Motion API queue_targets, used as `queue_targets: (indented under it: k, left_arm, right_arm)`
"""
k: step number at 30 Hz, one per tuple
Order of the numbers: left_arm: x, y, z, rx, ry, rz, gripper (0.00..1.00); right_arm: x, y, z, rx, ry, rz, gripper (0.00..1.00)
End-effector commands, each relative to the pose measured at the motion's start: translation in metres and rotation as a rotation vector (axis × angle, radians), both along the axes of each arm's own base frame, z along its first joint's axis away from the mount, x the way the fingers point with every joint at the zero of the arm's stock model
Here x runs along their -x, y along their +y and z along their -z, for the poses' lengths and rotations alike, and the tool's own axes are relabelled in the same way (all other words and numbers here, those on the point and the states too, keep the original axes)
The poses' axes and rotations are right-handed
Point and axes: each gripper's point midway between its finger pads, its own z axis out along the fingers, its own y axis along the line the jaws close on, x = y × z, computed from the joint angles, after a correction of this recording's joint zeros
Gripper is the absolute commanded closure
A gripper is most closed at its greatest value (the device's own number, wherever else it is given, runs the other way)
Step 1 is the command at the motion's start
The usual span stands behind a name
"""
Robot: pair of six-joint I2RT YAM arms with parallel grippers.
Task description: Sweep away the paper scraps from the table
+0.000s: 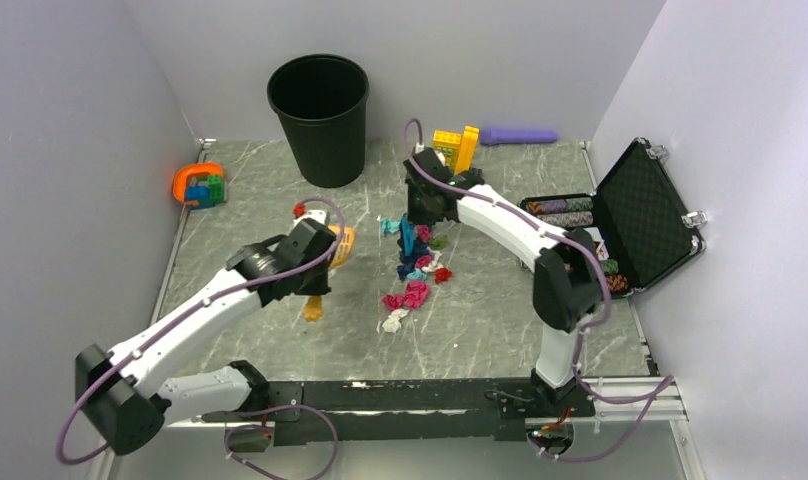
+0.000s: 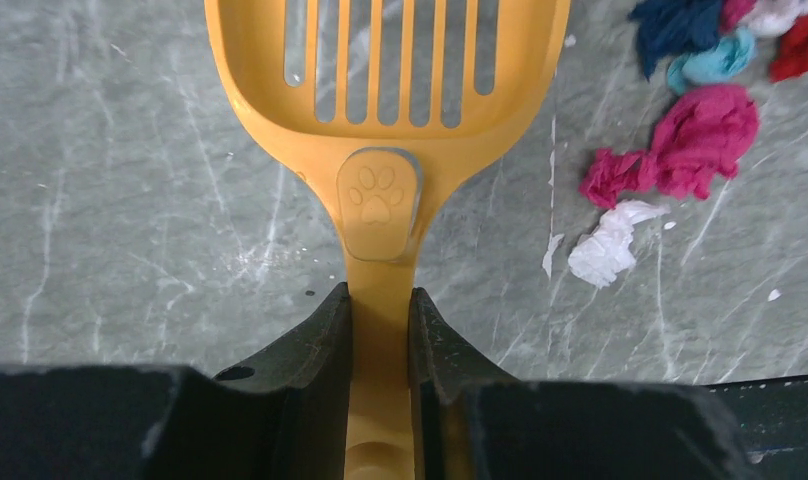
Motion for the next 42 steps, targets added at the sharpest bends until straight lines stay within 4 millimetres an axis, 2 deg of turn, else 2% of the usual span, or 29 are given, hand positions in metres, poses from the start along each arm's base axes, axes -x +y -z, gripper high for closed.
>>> queue_targets:
  k: [1,4,6,13,15,17,23,24,33,42]
  left_arm:
    - [-0.012,-0.027,0.009,0.017,0.049,0.090,1.00]
    - [-0.013,-0.033,0.027,-0.007,0.104,0.117,1.00]
    - [-0.013,-0.037,0.036,-0.010,0.126,0.128,1.00]
    - [-0.012,-0.056,0.041,0.075,0.115,0.198,1.00]
    - [-0.011,-0.058,0.040,0.082,0.118,0.211,1.00]
    - [-0.012,-0.060,0.035,0.089,0.110,0.228,1.00]
    - [-0.017,-0.062,0.011,0.108,0.045,0.229,1.00]
    - [-0.018,-0.062,0.007,0.110,0.034,0.227,1.00]
    - [-0.021,-0.061,-0.014,0.127,-0.021,0.223,0.98]
    - [-0.022,-0.050,-0.024,0.101,-0.058,0.205,0.96]
  right_arm:
    - [0.005,-0.019,-0.062,-0.026,-0.170,-0.057,1.00]
    - [0.014,0.002,-0.093,-0.182,-0.247,-0.152,1.00]
    - [0.017,0.015,-0.105,-0.260,-0.267,-0.201,1.00]
    - [0.032,0.060,-0.129,-0.489,-0.198,-0.342,1.00]
    - [0.034,0.069,-0.125,-0.525,-0.167,-0.360,1.00]
    - [0.034,0.072,-0.113,-0.515,-0.121,-0.364,1.00]
    - [0.031,0.055,-0.045,-0.328,0.045,-0.279,1.00]
    - [0.033,0.053,-0.041,-0.318,0.060,-0.280,1.00]
    - [0.042,0.052,-0.038,-0.338,0.077,-0.289,1.00]
    - [0.045,0.055,-0.037,-0.359,0.092,-0.274,1.00]
